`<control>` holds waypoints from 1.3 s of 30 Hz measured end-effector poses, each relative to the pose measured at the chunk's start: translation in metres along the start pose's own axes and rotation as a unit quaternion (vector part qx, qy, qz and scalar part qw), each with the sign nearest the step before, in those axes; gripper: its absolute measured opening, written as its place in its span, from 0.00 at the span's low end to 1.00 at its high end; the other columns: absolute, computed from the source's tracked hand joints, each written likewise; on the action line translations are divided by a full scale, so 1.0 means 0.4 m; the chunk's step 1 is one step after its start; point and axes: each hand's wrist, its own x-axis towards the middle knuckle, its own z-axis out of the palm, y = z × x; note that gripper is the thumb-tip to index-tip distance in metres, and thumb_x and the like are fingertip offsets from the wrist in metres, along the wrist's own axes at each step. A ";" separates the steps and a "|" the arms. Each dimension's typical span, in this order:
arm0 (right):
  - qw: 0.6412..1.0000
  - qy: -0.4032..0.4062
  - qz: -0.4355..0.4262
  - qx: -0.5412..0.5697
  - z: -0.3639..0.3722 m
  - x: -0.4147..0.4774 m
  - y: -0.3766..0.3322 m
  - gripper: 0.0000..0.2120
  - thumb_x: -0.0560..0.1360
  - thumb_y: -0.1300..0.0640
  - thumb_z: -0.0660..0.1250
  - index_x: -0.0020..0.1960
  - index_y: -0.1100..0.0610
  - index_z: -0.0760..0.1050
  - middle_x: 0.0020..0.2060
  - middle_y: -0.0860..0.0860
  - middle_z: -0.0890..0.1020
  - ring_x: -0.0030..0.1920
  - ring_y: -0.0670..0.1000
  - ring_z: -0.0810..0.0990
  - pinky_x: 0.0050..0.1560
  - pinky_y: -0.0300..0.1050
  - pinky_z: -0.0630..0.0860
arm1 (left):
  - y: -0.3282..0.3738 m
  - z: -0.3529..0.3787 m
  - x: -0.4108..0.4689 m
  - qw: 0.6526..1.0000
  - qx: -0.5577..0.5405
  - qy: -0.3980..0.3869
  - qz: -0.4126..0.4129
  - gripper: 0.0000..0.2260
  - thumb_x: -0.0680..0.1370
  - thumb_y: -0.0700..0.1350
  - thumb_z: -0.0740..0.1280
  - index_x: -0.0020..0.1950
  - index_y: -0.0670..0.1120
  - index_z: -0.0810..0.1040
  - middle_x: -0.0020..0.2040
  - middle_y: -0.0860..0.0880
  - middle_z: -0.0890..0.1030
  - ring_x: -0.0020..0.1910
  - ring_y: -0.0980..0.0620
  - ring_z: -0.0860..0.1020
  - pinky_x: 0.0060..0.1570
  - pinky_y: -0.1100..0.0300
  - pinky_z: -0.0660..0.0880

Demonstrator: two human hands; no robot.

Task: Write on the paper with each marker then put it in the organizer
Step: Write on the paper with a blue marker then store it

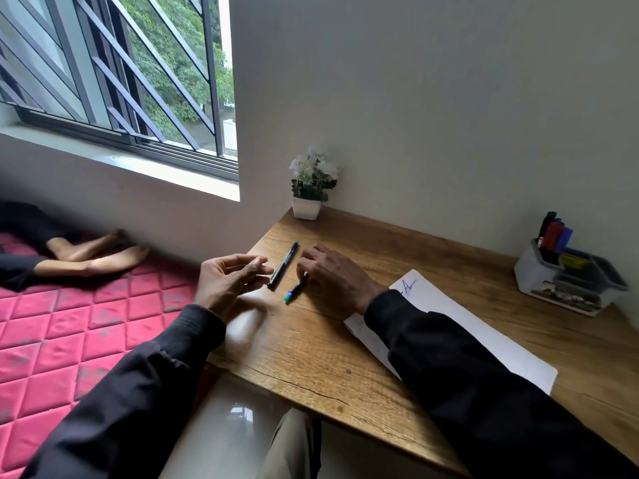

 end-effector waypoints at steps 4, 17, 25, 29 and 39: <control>0.999 -0.011 0.037 0.033 -0.018 -0.030 0.030 0.05 0.80 0.62 0.69 0.54 0.55 0.78 0.52 0.53 0.80 0.53 0.50 0.74 0.51 0.51 0.78 | -0.007 0.033 -0.002 0.999 -0.021 -0.028 -0.016 0.11 0.76 0.37 0.72 0.55 0.33 0.81 0.47 0.34 0.85 0.41 0.44 0.85 0.47 0.57 0.83; 0.727 0.306 0.257 0.558 -0.127 -0.237 0.073 0.05 0.79 0.66 0.70 0.54 0.62 0.82 0.46 0.54 0.86 0.47 0.51 0.86 0.52 0.42 0.82 | -0.019 0.273 -0.014 0.984 0.057 -0.166 0.039 0.15 0.75 0.39 0.75 0.61 0.41 0.83 0.54 0.45 0.86 0.52 0.49 0.85 0.54 0.58 0.81; 0.711 0.283 0.239 0.597 -0.134 -0.307 0.049 0.05 0.80 0.60 0.69 0.48 0.62 0.79 0.34 0.59 0.78 0.32 0.55 0.76 0.29 0.45 0.73 | -0.016 0.353 -0.035 0.968 0.114 -0.193 0.115 0.08 0.75 0.37 0.74 0.51 0.47 0.85 0.41 0.53 0.87 0.40 0.58 0.83 0.41 0.66 0.79; 0.716 0.232 0.264 0.603 -0.156 -0.319 0.056 0.09 0.83 0.65 0.61 0.48 0.65 0.78 0.30 0.58 0.77 0.26 0.50 0.73 0.25 0.38 0.67 | -0.008 0.353 -0.032 0.940 0.195 -0.236 0.150 0.07 0.77 0.37 0.72 0.50 0.48 0.86 0.37 0.51 0.86 0.37 0.55 0.82 0.39 0.63 0.80; 0.606 0.357 0.296 0.647 -0.231 -0.403 0.160 0.17 0.76 0.64 0.57 0.38 0.60 0.83 0.26 0.52 0.79 0.22 0.46 0.68 0.24 0.35 0.61 | 0.049 0.307 0.015 0.957 0.195 -0.208 0.041 0.08 0.79 0.35 0.67 0.44 0.36 0.85 0.36 0.41 0.82 0.37 0.47 0.78 0.40 0.56 0.77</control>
